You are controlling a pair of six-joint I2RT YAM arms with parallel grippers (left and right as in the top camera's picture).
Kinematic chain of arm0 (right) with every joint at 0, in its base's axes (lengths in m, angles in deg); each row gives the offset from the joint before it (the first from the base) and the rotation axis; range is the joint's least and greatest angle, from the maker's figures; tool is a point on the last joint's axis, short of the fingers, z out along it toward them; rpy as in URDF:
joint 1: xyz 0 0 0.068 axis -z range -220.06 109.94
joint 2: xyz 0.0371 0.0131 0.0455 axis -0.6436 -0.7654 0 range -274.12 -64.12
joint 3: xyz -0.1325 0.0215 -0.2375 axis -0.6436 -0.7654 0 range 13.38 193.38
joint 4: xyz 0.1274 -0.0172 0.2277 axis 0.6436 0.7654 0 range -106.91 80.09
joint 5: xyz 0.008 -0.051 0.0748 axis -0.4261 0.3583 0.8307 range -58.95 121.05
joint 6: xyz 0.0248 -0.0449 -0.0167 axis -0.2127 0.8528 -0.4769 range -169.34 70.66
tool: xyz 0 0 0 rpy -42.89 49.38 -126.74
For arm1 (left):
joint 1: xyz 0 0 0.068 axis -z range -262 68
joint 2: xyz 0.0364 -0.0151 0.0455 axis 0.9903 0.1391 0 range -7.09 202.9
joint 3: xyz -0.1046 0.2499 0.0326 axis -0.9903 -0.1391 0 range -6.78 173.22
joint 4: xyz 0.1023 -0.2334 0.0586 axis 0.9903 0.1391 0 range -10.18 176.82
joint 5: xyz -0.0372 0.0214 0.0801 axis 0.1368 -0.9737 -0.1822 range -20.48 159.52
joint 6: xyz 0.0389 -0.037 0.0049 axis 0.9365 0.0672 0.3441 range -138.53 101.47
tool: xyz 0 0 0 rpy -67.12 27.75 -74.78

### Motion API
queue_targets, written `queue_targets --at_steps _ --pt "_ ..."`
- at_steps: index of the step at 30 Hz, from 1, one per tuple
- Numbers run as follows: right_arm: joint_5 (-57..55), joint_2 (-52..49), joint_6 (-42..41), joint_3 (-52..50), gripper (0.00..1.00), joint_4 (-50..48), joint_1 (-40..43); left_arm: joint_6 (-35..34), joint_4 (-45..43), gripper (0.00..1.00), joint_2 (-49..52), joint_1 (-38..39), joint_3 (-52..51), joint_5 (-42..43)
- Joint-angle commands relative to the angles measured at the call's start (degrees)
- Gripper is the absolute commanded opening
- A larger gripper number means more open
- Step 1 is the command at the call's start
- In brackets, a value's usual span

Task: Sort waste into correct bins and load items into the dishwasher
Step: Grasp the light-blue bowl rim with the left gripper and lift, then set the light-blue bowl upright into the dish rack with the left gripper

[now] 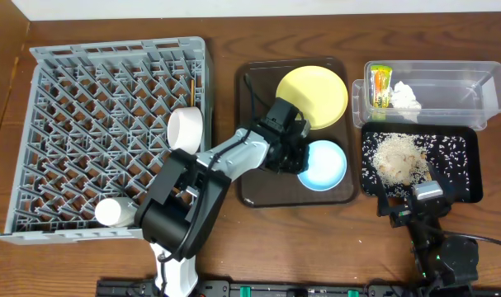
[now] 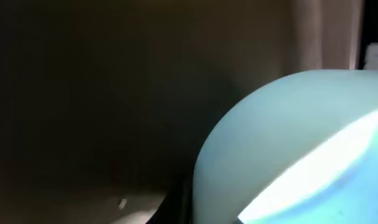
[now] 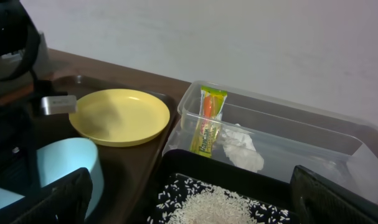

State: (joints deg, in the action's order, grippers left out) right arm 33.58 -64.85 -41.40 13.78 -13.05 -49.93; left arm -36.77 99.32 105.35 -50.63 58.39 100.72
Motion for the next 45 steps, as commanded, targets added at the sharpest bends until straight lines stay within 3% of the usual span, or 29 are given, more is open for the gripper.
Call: queue_targets --at_steps 1,4,8,13,17,23,28,36,45 --pt "-0.6 0.0 -0.6 -0.1 0.99 0.2 0.4 -0.1 5.5 0.08 -4.0 -3.2 1.5 -3.0" --pt "-0.6 0.0 -0.6 -0.1 0.99 0.2 0.4 -0.1 14.5 0.08 -10.0 -6.0 3.9 -14.3" --pt "-0.6 0.0 -0.6 -0.1 0.99 0.2 0.4 -0.7 27.9 0.07 -21.0 -7.8 6.8 -42.9" --pt "-0.6 0.0 -0.6 -0.1 0.99 0.2 0.4 -7.1 42.6 0.07 -32.1 -7.7 6.8 -76.7" --pt "-0.6 0.0 -0.6 -0.1 0.99 0.2 0.4 -13.6 55.2 0.07 -33.7 -7.7 6.8 -95.9" --pt "-0.6 0.0 -0.6 -0.1 0.99 0.2 0.4 -14.1 59.4 0.07 -31.8 -7.7 6.3 -104.8" --pt "-0.6 0.0 -0.6 -0.1 0.99 0.2 0.4 -15.2 61.8 0.07 -30.4 -7.7 4.1 -102.1" --pt "-0.6 0.0 -0.6 -0.1 0.99 0.2 0.4 -15.5 57.6 0.08 -30.4 -7.7 -5.8 -100.1" --pt "-0.6 0.0 -0.6 -0.1 0.99 0.2 0.4 -15.5 55.8 0.08 -30.3 -8.7 -8.2 -99.3"
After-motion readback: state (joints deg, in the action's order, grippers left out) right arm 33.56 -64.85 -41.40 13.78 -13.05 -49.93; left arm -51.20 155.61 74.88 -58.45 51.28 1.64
